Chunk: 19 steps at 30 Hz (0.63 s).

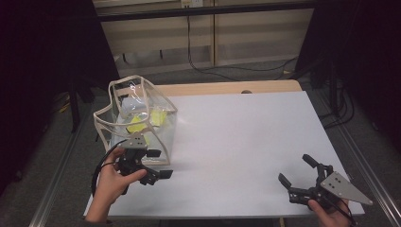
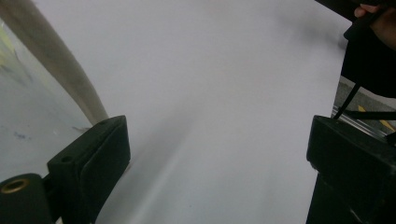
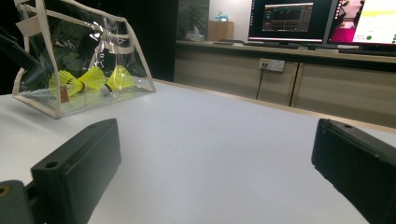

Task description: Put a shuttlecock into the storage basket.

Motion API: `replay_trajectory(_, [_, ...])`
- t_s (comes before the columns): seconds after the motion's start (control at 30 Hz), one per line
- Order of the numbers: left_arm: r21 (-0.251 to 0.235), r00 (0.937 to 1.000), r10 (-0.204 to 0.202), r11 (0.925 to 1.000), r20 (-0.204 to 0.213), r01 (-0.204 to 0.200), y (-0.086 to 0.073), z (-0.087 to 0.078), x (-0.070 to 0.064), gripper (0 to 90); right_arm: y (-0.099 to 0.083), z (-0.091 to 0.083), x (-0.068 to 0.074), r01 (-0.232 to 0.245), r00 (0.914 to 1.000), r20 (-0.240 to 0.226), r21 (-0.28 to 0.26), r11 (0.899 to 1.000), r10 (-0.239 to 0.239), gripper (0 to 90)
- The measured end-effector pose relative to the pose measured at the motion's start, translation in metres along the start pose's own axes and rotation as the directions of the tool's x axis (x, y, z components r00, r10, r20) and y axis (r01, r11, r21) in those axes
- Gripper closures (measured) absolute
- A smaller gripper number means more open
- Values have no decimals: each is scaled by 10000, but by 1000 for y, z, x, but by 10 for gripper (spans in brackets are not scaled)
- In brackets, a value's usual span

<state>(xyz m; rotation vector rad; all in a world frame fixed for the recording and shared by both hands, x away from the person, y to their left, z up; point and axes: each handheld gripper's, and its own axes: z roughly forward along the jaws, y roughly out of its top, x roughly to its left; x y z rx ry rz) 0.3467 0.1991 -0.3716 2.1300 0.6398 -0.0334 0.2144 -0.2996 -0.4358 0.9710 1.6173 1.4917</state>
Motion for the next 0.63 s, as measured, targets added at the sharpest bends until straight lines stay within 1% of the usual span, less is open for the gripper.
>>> replay_trajectory(0.03, [-38, 10000, -60, 10000, -19, 60, -1, 0, 0, 64, 0, 0, 0, -3, 10000, 0, -1, 10000, 3, 13])
replay_trajectory(0.1, [-29, 9999, -54, 10000, -98, 54, -3, -1, 1, 64, 0, 0, 0, -2, 10000, -4, 0, 10000, 2, 13])
replay_trajectory(0.13, [44, 9999, -44, 10000, -110, 45, -4, -1, 2, 64, 0, 0, 0, 6, 10000, -2, -3, 10000, -6, 13])
replay_trajectory(0.17, [-37, 9998, -86, 10000, -153, 85, -5, -1, 2, 64, 0, 0, 0, 9, 10000, 0, -1, 10000, -9, 13])
replay_trajectory(0.23, [-27, 9998, -86, 10000, -177, 85, -7, -1, 2, 63, 0, 0, 0, 9, 10000, -5, -3, 10000, -9, 13])
replay_trajectory(0.3, [48, 9998, -90, 9999, -196, 91, -9, -1, 3, 63, 0, 0, 0, 8, 10000, -2, -4, 10000, -8, 13])
replay_trajectory(0.43, [-155, 9995, -196, 9997, -238, 192, -13, -2, 4, 62, 0, 0, 0, 1, 10000, 1, 9, 10000, -1, 13])
replay_trajectory(0.5, [-45, 9997, -136, 9999, -221, 135, -14, -2, 5, 62, 0, 0, 0, 8, 10000, 13, -18, 10000, -8, 13])
replay_trajectory(0.57, [-52, 9995, -142, 9999, -271, 141, -15, -3, 6, 62, 0, 0, 0, 13, 10000, 31, -25, 10000, -12, 13])
replay_trajectory(0.63, [-144, 9995, -229, 9996, -225, 226, -16, -3, 6, 61, 0, 0, 0, 13, 10000, 17, -14, 10000, -13, 13])
